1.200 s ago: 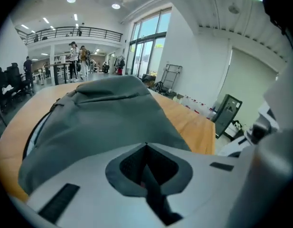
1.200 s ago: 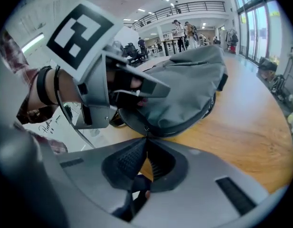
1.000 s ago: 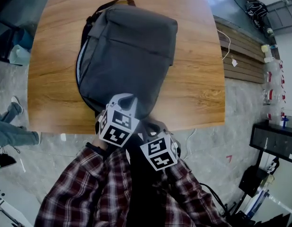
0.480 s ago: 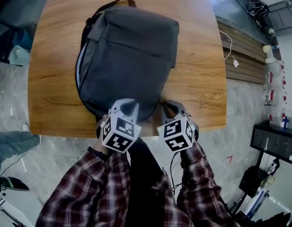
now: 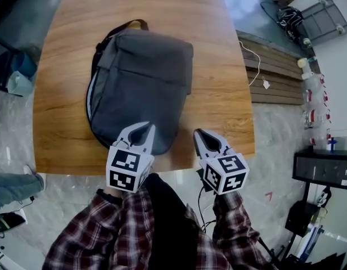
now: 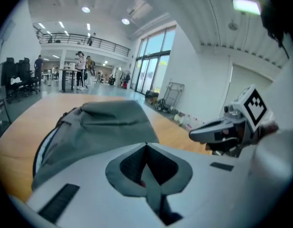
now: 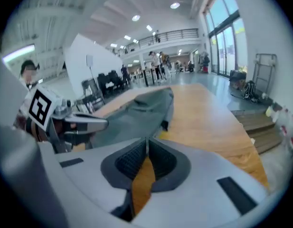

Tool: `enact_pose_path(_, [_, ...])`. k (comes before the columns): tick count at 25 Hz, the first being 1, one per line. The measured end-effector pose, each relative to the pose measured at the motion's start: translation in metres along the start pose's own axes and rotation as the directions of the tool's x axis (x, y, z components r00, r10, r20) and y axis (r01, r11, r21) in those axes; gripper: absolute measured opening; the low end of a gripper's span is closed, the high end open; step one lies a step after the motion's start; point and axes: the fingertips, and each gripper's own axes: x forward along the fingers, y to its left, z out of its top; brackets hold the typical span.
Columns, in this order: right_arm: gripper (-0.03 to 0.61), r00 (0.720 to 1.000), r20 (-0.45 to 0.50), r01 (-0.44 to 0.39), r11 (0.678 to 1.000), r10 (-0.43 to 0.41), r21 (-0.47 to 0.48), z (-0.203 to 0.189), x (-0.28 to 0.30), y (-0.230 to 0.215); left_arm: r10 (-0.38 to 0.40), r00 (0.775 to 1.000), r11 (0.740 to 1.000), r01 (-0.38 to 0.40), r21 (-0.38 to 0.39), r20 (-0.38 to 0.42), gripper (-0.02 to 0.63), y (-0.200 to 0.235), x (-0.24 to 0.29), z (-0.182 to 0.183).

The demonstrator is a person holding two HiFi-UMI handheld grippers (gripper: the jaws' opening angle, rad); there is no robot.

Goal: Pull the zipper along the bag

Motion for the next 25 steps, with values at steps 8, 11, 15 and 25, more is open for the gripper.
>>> enact_pose_path(8, [0.025,0.902,0.430,-0.027,0.999,0.032,-0.016,0.147,-0.083,0.061,-0.020,0.923,0.999,0.029,-0.018,0.385,0.009,-0.039,-0.091,0.150])
enact_pose_path(11, [0.020,0.861,0.506,-0.024,0.998,0.051,-0.059,0.171,-0.110,0.088,-0.048,0.902,0.999,0.045,0.018,0.429,0.011,-0.060,-0.119,0.169])
enact_pose_path(15, [0.011,0.822,0.564,-0.040,0.996,0.078,-0.078,0.181,-0.137,0.113,-0.055,0.893,0.996,0.015,0.092,0.447,0.009,-0.079,-0.142,0.176])
enact_pose_path(25, [0.011,0.818,0.569,0.002,0.989,0.084,-0.149,0.182,-0.154,0.130,-0.069,0.879,0.992,0.011,0.124,0.471,0.009,-0.093,-0.157,0.185])
